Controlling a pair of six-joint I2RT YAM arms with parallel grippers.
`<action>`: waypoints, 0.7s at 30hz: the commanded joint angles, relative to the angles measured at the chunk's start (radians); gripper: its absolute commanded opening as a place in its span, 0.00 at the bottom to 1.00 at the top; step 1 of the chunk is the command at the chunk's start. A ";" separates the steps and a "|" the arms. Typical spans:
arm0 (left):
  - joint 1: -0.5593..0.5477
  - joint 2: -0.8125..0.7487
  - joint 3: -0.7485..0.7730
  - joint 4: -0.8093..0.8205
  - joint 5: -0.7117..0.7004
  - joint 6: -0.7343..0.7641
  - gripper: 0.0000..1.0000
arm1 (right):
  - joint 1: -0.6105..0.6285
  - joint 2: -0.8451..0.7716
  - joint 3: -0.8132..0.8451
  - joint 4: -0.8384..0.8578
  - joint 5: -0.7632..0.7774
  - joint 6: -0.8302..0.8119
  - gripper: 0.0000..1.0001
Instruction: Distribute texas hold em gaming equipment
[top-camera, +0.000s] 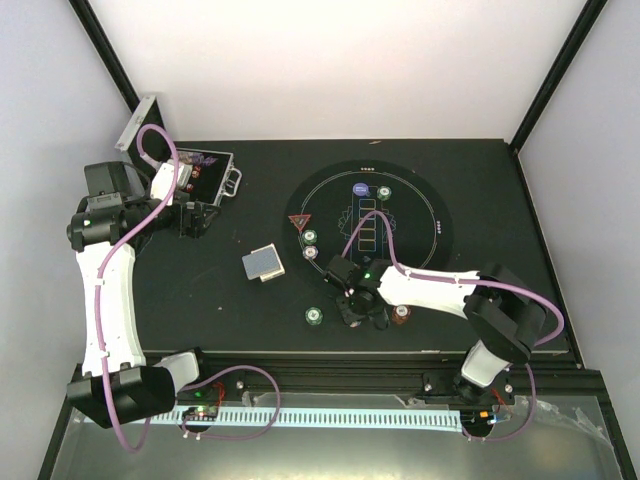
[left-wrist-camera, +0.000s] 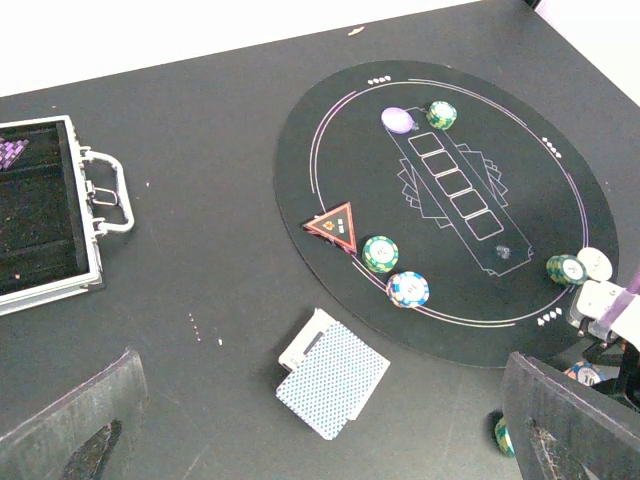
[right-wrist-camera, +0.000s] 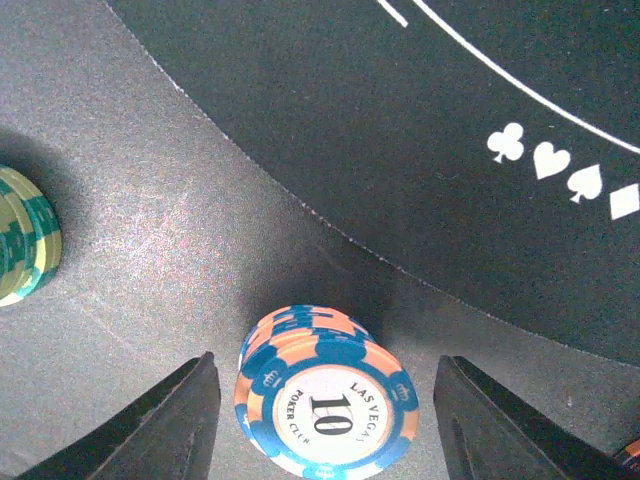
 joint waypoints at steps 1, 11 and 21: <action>0.006 -0.013 0.015 0.001 0.006 0.007 0.99 | 0.007 0.005 0.005 0.019 0.019 -0.001 0.59; 0.006 -0.017 0.024 -0.001 0.002 0.005 0.99 | 0.007 0.026 -0.002 0.024 0.030 -0.005 0.48; 0.006 -0.013 0.023 -0.001 0.009 0.001 0.99 | 0.007 -0.013 0.042 -0.031 0.043 -0.012 0.36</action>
